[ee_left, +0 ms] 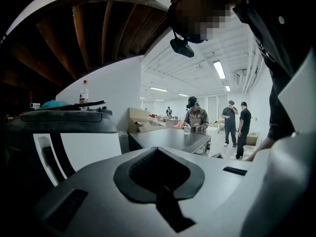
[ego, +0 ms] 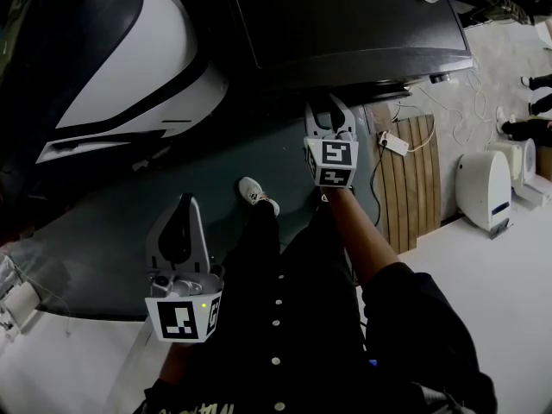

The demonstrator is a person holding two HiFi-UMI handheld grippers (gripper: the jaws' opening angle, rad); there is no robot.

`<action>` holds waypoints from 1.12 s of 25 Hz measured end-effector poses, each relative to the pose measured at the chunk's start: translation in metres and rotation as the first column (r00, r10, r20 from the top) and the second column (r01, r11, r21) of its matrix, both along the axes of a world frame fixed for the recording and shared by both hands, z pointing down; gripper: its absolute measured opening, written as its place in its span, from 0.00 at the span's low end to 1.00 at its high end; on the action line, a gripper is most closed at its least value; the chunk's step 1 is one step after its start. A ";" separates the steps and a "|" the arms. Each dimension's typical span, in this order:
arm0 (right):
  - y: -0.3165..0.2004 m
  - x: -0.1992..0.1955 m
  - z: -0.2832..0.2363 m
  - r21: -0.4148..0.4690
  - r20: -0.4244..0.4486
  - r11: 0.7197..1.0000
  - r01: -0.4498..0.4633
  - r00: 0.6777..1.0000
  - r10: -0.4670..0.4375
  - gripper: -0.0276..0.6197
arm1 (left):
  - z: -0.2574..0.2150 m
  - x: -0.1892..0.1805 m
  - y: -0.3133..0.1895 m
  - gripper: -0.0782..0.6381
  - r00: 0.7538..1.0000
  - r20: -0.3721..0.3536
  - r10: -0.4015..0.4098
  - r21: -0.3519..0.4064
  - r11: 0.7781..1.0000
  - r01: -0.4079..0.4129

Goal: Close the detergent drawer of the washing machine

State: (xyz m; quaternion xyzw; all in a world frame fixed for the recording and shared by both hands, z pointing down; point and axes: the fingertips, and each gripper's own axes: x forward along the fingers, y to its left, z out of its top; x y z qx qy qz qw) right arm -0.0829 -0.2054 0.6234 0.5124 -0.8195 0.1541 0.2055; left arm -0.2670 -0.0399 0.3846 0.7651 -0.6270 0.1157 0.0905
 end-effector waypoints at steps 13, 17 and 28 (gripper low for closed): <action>0.026 0.019 -0.047 0.037 0.017 0.993 0.113 0.993 -0.113 0.31 | -0.025 0.012 -0.006 0.13 1.000 -0.018 -0.015 0.090 0.996 0.016; 0.036 0.024 -0.080 0.075 0.037 0.982 0.171 0.984 -0.174 0.28 | -0.029 0.021 -0.006 0.13 1.000 -0.016 -0.008 0.104 0.995 0.009; 0.064 0.060 -0.184 0.181 0.131 0.963 0.200 0.966 -0.225 0.18 | -0.048 0.042 -0.010 0.13 1.000 -0.025 -0.006 0.152 0.988 0.009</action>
